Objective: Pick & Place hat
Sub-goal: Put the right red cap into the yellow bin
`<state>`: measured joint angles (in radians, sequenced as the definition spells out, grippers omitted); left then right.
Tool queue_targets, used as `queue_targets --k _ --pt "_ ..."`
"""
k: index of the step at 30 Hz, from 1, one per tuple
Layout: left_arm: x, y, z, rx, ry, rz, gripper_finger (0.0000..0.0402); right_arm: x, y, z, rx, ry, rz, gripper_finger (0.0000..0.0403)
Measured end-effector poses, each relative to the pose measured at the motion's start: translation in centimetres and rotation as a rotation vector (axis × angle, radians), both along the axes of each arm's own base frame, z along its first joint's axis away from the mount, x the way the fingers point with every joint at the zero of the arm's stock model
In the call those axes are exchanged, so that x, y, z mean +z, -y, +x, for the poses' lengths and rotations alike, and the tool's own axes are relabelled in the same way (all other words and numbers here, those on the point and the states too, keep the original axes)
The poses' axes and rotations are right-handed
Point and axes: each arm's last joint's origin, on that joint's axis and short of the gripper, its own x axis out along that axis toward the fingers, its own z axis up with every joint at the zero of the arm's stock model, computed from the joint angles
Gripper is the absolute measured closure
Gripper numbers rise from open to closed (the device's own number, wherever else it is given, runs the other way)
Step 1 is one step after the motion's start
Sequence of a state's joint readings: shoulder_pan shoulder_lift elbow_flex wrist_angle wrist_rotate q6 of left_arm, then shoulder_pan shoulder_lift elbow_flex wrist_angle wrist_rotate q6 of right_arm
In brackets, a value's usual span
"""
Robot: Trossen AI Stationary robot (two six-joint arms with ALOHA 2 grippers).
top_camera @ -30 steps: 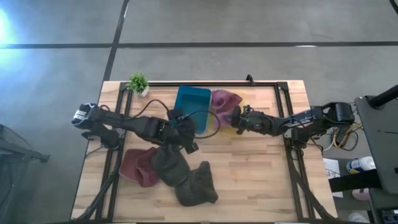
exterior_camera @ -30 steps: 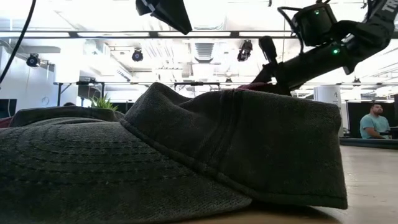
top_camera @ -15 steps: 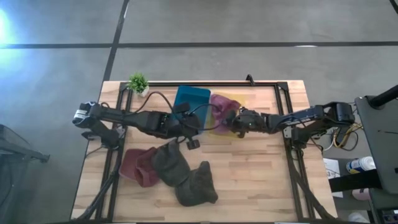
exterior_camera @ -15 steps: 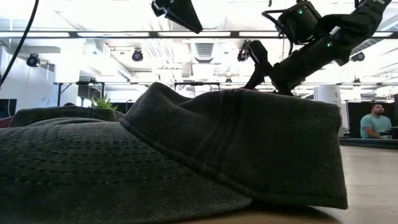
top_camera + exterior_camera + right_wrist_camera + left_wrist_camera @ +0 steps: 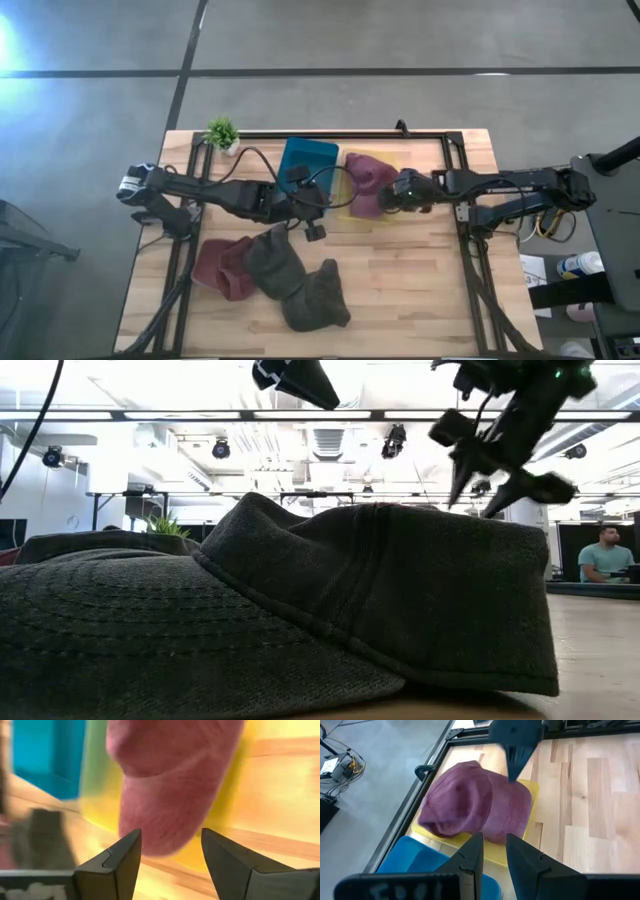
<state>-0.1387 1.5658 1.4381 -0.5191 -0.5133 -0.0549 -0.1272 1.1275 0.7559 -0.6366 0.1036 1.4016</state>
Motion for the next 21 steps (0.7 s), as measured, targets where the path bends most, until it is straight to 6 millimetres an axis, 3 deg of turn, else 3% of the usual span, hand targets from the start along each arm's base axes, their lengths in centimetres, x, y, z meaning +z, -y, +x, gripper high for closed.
queue_targets --k 7,12,16,21 --pt "-0.3 0.0 0.1 0.016 0.034 -0.027 0.0323 2.7 -0.1 -2.0 0.164 -0.268 -0.119 0.0202" --pt "-0.8 0.0 0.2 0.038 0.041 -0.058 0.0323 2.4 1.1 -0.4 0.348 -0.381 -0.256 0.0202" --pt "-2.4 0.0 0.0 0.079 0.015 -0.106 0.0323 1.1 3.3 1.4 0.493 -0.531 -0.323 0.0202" --pt "-4.6 0.5 -0.5 0.129 -0.004 -0.200 0.0323 0.6 5.9 4.2 0.628 -0.588 -0.366 0.0202"
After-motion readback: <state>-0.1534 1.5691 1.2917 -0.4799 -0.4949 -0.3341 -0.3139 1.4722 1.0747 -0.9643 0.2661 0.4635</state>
